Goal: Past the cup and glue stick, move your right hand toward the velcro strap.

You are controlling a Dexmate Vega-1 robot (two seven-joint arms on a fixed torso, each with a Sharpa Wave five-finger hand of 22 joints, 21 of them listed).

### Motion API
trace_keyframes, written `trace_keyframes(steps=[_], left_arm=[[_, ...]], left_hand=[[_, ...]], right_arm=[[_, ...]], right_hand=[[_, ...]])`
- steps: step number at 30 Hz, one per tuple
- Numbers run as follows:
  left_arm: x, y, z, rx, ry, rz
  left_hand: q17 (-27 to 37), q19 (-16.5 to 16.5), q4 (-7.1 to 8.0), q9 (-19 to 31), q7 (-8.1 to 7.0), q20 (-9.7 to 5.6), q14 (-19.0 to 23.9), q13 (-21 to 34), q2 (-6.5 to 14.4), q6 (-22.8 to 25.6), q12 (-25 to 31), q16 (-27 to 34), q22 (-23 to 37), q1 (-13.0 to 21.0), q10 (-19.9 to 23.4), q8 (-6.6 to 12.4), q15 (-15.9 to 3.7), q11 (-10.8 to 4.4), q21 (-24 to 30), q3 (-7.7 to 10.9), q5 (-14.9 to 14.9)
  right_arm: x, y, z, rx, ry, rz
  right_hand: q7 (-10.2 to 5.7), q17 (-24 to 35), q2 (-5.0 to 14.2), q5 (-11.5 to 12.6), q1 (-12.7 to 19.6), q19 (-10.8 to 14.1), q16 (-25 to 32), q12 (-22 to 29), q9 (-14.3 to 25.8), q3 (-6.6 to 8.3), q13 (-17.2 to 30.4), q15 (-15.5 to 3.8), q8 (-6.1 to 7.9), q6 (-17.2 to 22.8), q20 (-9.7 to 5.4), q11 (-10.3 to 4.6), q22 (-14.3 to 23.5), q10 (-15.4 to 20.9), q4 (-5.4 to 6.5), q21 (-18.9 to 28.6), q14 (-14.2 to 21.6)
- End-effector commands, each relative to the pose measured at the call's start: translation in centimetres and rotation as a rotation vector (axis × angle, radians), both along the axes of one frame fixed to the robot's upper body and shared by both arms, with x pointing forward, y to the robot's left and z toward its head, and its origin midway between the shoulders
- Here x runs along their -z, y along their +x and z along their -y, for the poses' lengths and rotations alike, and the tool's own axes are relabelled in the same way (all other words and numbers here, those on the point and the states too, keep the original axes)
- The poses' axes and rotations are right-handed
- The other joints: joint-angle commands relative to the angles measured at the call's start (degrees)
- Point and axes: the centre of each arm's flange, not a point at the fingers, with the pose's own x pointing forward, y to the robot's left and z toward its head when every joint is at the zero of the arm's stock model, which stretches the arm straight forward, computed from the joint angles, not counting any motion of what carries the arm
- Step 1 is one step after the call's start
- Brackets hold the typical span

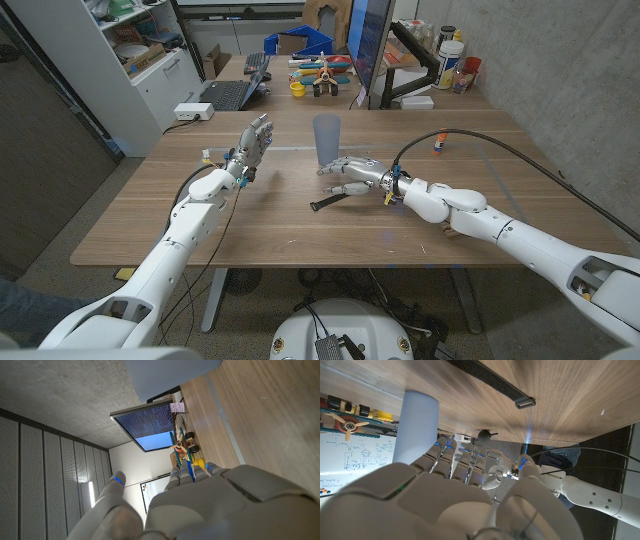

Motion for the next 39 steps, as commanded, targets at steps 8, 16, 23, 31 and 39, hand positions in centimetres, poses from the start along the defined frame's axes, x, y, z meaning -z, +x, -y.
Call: trace_keyframes(steps=[8,16,23,31,39], left_arm=[[-0.3,-0.2,0.2,-0.004,0.013,-0.003],[-0.5,-0.3,0.5,-0.006,0.016,-0.001],[-0.4,-0.3,0.6,-0.007,0.015,-0.002],[-0.2,-0.2,0.7,-0.007,0.01,-0.007],[-0.3,0.0,0.6,-0.001,0.005,0.003]], left_hand=[[0.21,-3.55,0.11,0.3,-0.09,0.46,-1.11,0.1,0.06,0.29,0.11,0.06,0.32,0.53,-0.29,0.28,0.0,-0.3,-0.04,-0.3,0.58],[0.21,-3.59,0.12,0.3,-0.1,0.49,-1.15,0.1,0.11,0.29,0.1,0.05,0.32,0.58,-0.32,0.27,-0.01,-0.27,-0.05,-0.38,0.59],[0.21,-3.6,0.13,0.3,-0.07,0.47,-1.19,0.1,0.14,0.3,0.07,0.04,0.32,0.61,-0.39,0.26,-0.01,-0.26,-0.04,-0.43,0.6],[0.21,-3.62,0.14,0.3,-0.06,0.48,-1.18,0.11,0.17,0.32,0.09,0.05,0.32,0.65,-0.36,0.26,0.05,-0.27,-0.05,-0.49,0.61],[0.21,-3.7,0.15,0.3,-0.01,0.49,-1.3,0.11,0.2,0.41,0.06,0.01,0.32,0.69,-0.43,0.29,0.04,-0.23,-0.07,-0.55,0.63]], right_arm=[[1.2,1.2,-0.1,0.025,-0.024,-0.039],[1.6,1.5,0.2,0.035,-0.023,-0.047],[1.9,1.7,0.3,0.038,-0.021,-0.057],[1.9,1.8,0.3,0.035,-0.021,-0.059],[1.7,1.8,0.3,0.042,-0.026,-0.053]], right_hand=[[0.12,0.33,0.47,0.3,0.17,0.17,-0.08,-0.2,0.25,0.51,0.24,-2.82,0.21,0.51,-2.5,0.35,0.21,0.22,-0.08,-0.38,-0.21],[0.12,0.33,0.57,0.3,0.23,0.22,-0.1,-0.22,0.25,0.55,0.25,-2.89,0.21,0.54,-2.51,0.51,0.22,0.26,-0.07,-0.57,-0.23],[0.12,0.33,0.63,0.3,0.28,0.26,-0.11,-0.23,0.25,0.58,0.25,-2.82,0.22,0.6,-2.49,0.46,0.23,0.29,-0.07,-0.71,-0.23],[0.02,0.33,0.73,0.27,0.35,0.35,-0.1,-0.24,0.26,0.63,0.26,-2.86,0.2,0.63,-2.47,0.45,0.24,0.37,-0.06,-0.94,-0.17],[0.07,0.32,0.78,0.26,0.4,0.41,-0.07,-0.26,0.26,0.66,0.26,-2.92,0.22,0.71,-2.44,0.41,0.24,0.38,-0.07,-1.08,-0.05]])
